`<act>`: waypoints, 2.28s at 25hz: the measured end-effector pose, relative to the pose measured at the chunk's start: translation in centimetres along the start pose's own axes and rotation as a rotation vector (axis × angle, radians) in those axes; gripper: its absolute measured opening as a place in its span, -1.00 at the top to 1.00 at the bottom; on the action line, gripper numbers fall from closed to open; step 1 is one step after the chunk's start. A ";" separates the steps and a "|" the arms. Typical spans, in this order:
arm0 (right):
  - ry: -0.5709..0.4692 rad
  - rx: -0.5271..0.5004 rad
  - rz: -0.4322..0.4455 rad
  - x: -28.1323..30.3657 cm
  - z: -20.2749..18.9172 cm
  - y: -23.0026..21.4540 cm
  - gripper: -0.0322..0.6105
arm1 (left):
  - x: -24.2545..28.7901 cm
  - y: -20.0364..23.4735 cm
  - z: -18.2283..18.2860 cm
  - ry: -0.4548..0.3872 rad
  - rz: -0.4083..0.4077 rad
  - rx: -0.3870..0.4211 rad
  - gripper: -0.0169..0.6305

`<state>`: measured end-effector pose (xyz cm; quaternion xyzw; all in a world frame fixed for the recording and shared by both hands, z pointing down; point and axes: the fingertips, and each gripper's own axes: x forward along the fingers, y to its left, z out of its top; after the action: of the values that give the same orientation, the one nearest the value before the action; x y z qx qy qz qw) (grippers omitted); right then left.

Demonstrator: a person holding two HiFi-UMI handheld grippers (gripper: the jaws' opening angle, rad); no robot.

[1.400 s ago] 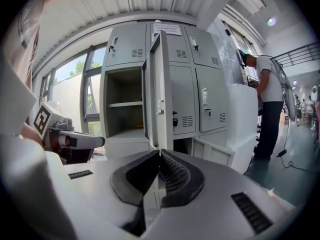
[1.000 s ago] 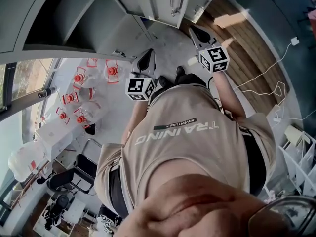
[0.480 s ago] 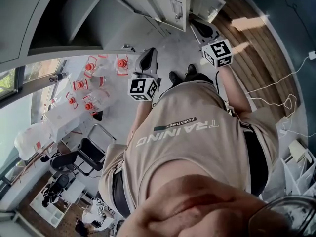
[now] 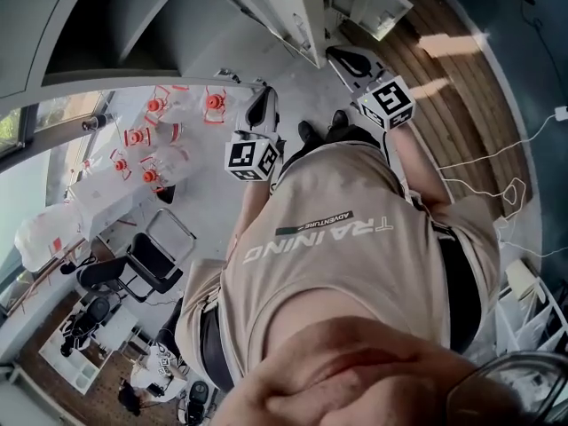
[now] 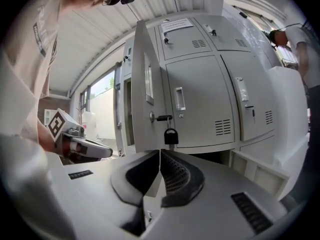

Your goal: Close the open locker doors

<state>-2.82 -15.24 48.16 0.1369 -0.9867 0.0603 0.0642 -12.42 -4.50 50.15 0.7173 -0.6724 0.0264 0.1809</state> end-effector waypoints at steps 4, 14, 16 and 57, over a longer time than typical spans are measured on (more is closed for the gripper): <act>-0.014 0.007 0.120 1.2 -0.1 2.7 0.85 | -1.5 1.7 -0.2 0.005 0.090 -0.025 0.95; -0.010 -0.011 0.311 5.6 0.0 10.8 0.85 | -6.9 7.7 0.3 -0.056 0.241 -0.023 0.95; -0.005 -0.022 0.315 6.8 0.3 12.2 0.85 | -7.2 9.1 0.5 -0.074 0.239 -0.031 0.95; 0.062 0.012 0.180 29.5 1.5 19.7 0.85 | -8.2 24.6 3.5 -0.087 -0.014 -0.014 0.95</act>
<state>-36.60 -4.40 48.94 0.0460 -0.9921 0.0760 0.0881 -37.87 1.58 50.09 0.7214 -0.6745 -0.0106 0.1566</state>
